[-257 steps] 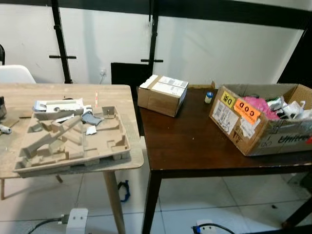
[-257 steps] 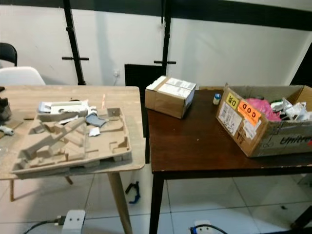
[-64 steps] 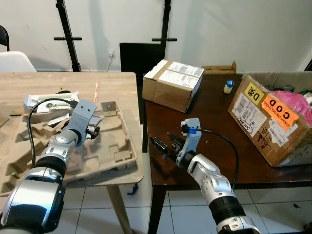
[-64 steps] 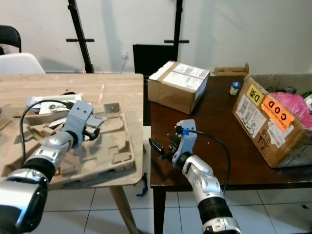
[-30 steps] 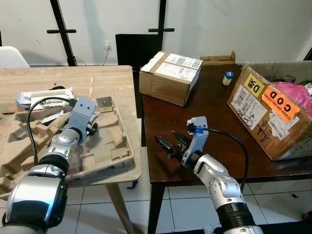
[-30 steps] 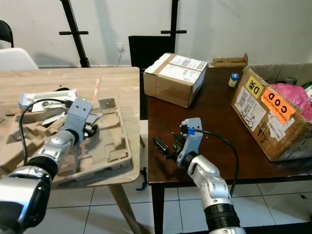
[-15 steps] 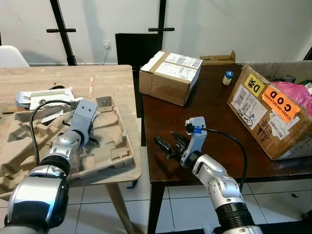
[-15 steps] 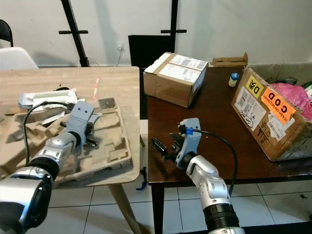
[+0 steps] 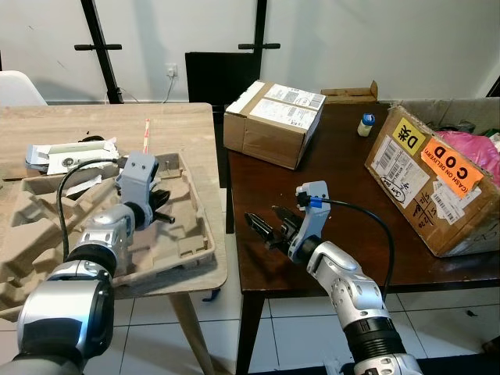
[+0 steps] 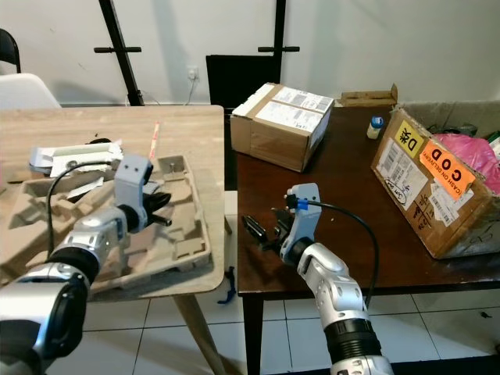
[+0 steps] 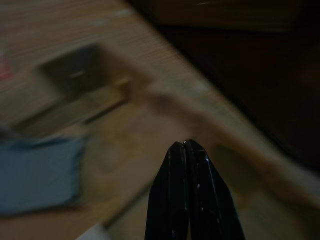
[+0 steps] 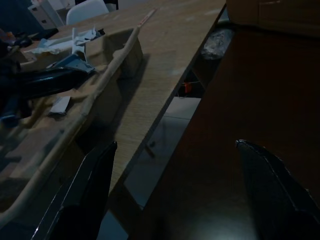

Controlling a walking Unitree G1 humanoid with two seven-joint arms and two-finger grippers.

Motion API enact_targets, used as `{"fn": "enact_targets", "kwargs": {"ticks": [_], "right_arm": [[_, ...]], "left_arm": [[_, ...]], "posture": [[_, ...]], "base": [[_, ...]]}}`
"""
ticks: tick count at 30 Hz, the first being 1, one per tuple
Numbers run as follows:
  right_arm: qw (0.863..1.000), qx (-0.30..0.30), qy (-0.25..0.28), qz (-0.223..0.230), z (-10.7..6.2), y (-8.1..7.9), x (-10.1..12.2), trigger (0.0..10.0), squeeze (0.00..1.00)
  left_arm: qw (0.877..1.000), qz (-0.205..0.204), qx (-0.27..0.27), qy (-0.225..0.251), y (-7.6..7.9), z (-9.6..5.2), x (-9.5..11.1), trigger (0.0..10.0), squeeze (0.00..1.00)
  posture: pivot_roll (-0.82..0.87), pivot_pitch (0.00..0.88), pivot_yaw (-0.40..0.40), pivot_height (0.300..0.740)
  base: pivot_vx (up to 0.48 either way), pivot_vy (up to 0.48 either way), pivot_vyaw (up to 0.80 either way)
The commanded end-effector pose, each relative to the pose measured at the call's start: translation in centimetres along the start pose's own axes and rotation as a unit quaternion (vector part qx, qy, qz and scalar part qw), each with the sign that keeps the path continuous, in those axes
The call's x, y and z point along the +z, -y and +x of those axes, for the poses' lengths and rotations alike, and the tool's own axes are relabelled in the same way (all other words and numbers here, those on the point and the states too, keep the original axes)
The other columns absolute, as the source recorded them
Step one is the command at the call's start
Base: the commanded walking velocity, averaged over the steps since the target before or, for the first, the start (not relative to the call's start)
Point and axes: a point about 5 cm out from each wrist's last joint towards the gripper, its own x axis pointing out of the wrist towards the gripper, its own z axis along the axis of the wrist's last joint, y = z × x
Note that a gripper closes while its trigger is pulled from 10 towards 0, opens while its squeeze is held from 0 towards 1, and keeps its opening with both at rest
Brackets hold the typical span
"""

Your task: Picking trash to rubbish bin

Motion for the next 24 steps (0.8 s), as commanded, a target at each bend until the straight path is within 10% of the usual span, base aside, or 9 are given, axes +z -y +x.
{"fn": "enact_targets", "kwargs": {"ticks": [1,3,4,5,9,13,24], "right_arm": [[1.0,0.006,0.003,0.0,0.2,-0.1,0.0,10.0,0.0],[1.0,0.007,0.005,-0.001,0.2,0.0,0.1,10.0,0.0],[1.0,0.008,0.005,-0.002,0.3,0.1,0.2,10.0,0.0],[1.0,0.011,0.005,-0.005,0.4,0.2,0.3,10.0,0.0],[1.0,0.013,0.004,-0.008,0.4,0.4,0.4,10.0,0.0],[1.0,0.017,0.001,-0.012,0.3,0.6,0.3,10.0,0.0],[1.0,0.025,0.003,-0.014,0.5,0.4,0.2,10.0,0.0]], "left_arm": [[0.996,0.033,-0.074,-0.038,1.0,0.0,-0.8,0.0,0.0],[0.99,0.062,-0.106,-0.066,1.3,-0.2,-1.5,0.0,0.0],[0.983,0.09,-0.132,-0.095,1.5,-0.5,-2.1,2.0,0.0],[0.97,0.115,-0.167,-0.131,1.6,-1.0,-3.0,10.0,0.0],[0.948,0.143,-0.214,-0.19,1.6,-2.0,-4.4,10.0,0.0],[0.896,0.156,-0.288,-0.3,1.1,-4.5,-7.0,10.0,0.0],[0.878,0.119,-0.387,-0.255,3.0,-4.7,-3.5,10.0,0.0]], "posture": [[0.01,0.183,-0.018,0.74],[0.01,0.18,-0.021,0.74],[0.02,0.168,-0.025,0.74],[0.02,0.156,-0.033,0.74],[0.03,0.15,-0.042,0.74],[0.05,0.139,-0.053,0.74],[0.05,0.136,-0.052,0.74]], "base": [[0.0,0.0,0.0],[0.0,0.0,0.0],[0.0,0.0,0.0],[0.0,0.0,0.0],[0.0,0.0,0.0],[0.0,0.0,0.0],[0.0,0.0,0.0]]}}
